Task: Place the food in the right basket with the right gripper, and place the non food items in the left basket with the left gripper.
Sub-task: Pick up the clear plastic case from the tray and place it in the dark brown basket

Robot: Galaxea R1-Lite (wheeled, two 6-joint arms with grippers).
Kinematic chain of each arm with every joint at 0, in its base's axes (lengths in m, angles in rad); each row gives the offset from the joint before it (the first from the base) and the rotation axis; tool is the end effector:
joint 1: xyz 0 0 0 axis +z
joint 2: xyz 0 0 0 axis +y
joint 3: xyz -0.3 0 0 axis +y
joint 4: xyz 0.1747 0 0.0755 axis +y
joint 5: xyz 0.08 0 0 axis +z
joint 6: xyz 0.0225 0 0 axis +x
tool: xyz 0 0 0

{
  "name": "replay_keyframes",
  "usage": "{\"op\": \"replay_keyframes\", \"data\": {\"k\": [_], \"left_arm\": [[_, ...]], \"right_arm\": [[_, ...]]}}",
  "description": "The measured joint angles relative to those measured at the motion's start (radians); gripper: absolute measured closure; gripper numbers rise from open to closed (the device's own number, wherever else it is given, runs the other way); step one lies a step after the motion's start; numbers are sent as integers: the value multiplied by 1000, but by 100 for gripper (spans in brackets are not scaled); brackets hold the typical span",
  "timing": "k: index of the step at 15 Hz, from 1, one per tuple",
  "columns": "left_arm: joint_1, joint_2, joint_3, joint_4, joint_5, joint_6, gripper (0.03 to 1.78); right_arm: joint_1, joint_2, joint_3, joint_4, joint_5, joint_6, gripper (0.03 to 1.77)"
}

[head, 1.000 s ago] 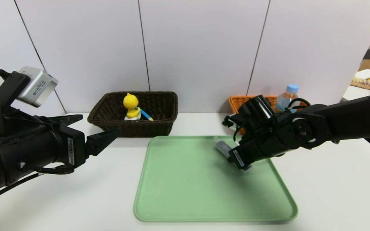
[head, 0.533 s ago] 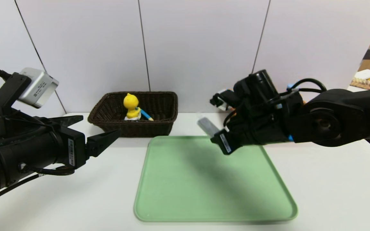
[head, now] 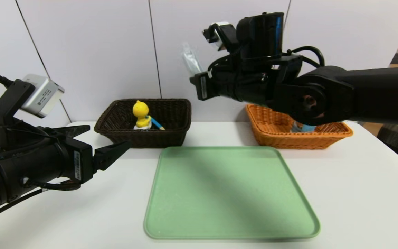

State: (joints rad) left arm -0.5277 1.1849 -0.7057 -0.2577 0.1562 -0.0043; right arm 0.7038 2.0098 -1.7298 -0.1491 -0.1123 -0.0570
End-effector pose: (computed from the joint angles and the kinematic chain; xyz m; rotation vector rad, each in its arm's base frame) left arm 0.1544 -0.0859 0.2419 0.0705 0.2107 -0.3695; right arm 0.3201 0.2684 0.2825 -0.1080 0.1051 0.5941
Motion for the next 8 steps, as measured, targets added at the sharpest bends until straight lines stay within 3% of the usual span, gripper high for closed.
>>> {"op": "replay_keyframes", "data": {"k": [4, 8], "left_arm": [[0, 2, 2, 19, 3, -1, 12], [0, 9, 3, 34, 6, -2, 12]], "right_arm": [[33, 180, -182, -202, -30, 42, 126], [55, 315, -225, -369, -47, 46, 126]]}}
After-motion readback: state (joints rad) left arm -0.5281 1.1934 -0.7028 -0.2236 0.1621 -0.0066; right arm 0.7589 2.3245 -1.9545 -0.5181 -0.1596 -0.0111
